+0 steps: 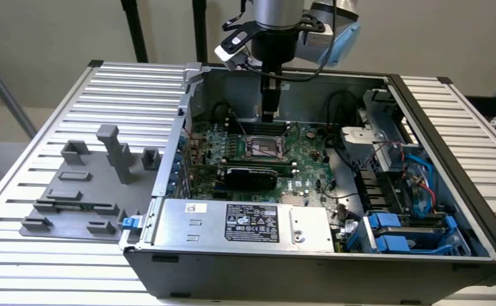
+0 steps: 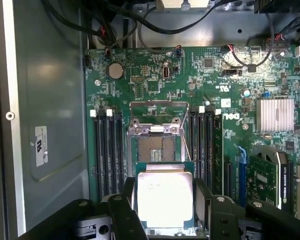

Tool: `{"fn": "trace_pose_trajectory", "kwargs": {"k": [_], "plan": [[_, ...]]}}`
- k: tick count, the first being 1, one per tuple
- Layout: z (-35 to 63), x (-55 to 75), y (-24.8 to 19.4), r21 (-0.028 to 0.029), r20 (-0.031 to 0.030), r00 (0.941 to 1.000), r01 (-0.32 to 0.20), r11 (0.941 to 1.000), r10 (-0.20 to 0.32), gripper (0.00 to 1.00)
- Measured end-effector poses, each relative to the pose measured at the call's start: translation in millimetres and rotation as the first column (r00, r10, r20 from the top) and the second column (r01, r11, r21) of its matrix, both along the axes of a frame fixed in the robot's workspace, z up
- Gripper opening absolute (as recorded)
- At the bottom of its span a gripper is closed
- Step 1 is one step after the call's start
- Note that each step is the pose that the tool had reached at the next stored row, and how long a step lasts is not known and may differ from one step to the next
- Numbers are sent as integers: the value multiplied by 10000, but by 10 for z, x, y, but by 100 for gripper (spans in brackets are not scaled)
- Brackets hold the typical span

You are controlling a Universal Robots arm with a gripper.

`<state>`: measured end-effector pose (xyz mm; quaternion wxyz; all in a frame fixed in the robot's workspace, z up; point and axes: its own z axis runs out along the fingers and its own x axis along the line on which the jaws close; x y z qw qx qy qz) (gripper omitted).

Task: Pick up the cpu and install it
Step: 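Place the cpu into insertion slot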

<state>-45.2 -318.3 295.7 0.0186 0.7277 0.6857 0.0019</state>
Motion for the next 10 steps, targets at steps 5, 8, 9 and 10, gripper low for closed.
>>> {"fn": "trace_pose_trajectory", "kwargs": {"k": [5,8,9,10], "plan": [[-93,-10,0,1,51,10000,1,10000,-1,55],[-146,-16,0,1,83,10000,2,10000,-2,55],[-164,-18,0,0,92,10000,4,10000,-4,55],[-183,-21,0,1,103,9999,6,10000,-6,55]]}}
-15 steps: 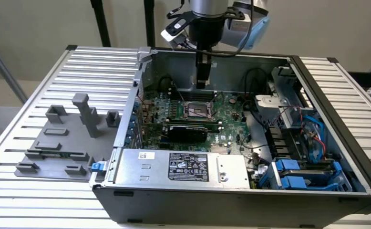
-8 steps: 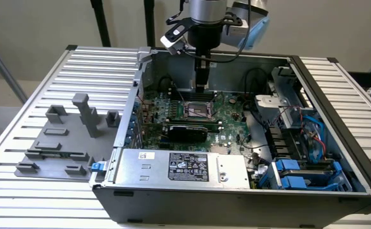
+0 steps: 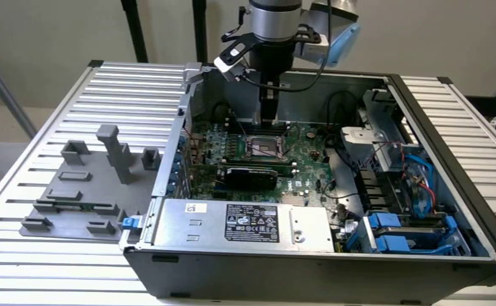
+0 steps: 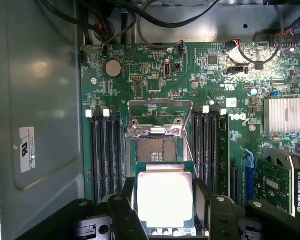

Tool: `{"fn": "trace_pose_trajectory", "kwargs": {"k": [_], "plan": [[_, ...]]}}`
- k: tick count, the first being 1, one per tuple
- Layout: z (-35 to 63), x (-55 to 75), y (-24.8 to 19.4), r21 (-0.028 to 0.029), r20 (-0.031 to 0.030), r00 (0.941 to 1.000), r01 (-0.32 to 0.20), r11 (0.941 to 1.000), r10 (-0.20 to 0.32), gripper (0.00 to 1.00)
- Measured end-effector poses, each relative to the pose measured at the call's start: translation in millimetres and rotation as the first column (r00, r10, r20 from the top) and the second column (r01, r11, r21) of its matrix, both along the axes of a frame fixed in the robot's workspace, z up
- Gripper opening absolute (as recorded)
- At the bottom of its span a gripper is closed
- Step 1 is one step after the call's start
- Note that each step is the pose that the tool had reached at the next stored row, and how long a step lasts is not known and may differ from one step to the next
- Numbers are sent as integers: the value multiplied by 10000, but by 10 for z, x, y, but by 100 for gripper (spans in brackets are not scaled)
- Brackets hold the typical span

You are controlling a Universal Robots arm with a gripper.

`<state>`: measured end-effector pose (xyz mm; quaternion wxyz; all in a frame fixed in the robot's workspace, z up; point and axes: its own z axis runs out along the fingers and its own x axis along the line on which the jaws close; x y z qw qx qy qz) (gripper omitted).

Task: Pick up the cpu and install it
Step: 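Place the cpu into insertion slot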

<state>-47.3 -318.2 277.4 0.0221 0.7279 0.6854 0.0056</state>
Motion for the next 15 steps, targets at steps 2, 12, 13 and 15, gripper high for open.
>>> {"fn": "trace_pose_trajectory", "kwargs": {"k": [2,12,13,15], "plan": [[-37,-9,0,0,22,10000,5,10000,-5,55],[-218,-40,0,-1,185,9998,19,10000,-19,55],[-236,-42,0,-1,205,9998,19,10000,-19,55],[-272,-46,0,-1,244,9997,20,10000,-20,55]]}}
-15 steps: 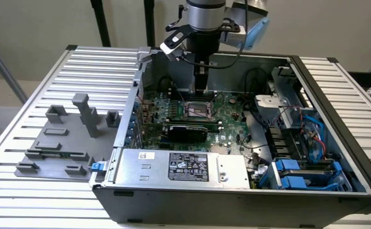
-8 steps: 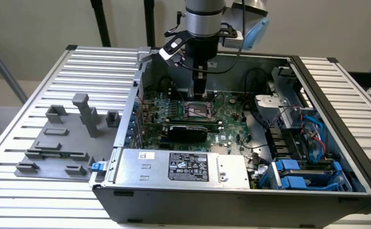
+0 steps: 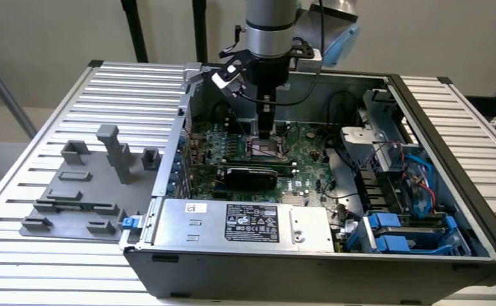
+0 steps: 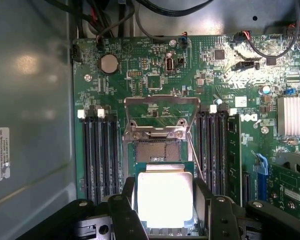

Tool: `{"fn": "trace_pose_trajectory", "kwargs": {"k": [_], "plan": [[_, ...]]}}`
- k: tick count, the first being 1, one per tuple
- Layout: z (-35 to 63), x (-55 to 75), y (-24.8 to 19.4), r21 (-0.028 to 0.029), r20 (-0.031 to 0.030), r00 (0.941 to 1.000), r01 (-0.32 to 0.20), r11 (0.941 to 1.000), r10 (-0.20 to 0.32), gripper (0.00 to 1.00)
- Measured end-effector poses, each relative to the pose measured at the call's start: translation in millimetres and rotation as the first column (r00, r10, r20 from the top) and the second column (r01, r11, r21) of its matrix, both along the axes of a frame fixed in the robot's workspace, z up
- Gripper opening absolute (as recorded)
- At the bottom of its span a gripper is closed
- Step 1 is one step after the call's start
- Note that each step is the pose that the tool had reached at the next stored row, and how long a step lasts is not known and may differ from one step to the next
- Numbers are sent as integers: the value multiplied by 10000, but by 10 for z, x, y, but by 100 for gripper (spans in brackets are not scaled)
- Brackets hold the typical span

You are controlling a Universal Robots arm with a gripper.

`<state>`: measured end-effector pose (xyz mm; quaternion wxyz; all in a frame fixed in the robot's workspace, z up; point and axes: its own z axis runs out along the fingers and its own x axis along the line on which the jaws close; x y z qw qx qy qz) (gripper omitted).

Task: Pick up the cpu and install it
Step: 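Place the cpu into insertion slot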

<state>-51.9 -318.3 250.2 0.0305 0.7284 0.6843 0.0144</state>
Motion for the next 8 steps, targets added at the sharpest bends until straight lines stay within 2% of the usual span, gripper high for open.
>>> {"fn": "trace_pose_trajectory", "kwargs": {"k": [4,8], "plan": [[-74,-4,0,0,62,10000,2,10000,-2,55],[-136,-5,0,0,78,10000,2,10000,-2,55]]}}
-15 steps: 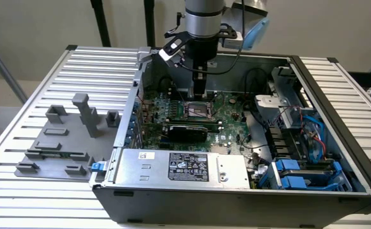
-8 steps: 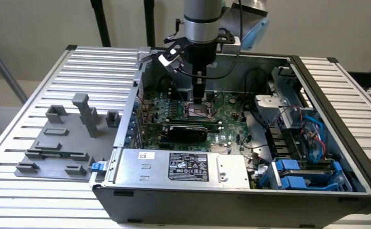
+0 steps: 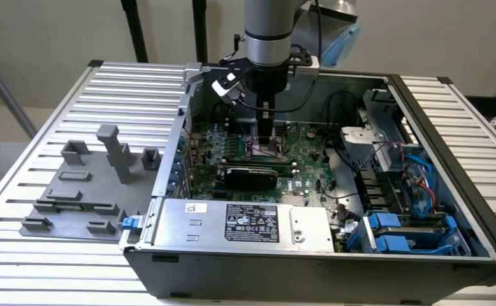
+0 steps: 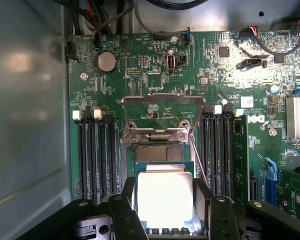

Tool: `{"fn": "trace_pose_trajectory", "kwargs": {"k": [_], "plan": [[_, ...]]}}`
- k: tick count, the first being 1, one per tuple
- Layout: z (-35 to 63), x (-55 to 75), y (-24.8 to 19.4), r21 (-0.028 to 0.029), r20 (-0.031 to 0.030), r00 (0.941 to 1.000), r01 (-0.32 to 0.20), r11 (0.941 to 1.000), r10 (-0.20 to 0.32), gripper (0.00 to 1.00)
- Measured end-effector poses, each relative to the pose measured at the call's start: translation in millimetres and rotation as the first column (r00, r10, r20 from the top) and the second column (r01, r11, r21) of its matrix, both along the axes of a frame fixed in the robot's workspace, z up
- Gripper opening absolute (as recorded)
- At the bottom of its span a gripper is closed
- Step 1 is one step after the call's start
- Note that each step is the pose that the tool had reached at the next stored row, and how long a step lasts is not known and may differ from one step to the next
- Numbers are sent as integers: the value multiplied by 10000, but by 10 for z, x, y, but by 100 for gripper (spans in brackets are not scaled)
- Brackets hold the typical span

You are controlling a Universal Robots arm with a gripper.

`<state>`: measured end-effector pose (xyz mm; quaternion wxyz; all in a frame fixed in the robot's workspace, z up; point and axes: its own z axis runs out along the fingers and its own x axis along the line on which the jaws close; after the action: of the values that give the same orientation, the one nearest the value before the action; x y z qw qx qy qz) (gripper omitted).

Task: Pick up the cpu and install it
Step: 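Place the cpu into insertion slot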

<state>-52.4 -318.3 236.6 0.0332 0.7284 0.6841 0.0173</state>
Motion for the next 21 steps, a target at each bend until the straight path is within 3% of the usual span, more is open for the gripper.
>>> {"fn": "trace_pose_trajectory", "kwargs": {"k": [13,21], "plan": [[-5,0,0,-1,-1,10000,1,10000,-1,55],[-70,76,0,-6,-4,10000,-23,10000,23,55]]}}
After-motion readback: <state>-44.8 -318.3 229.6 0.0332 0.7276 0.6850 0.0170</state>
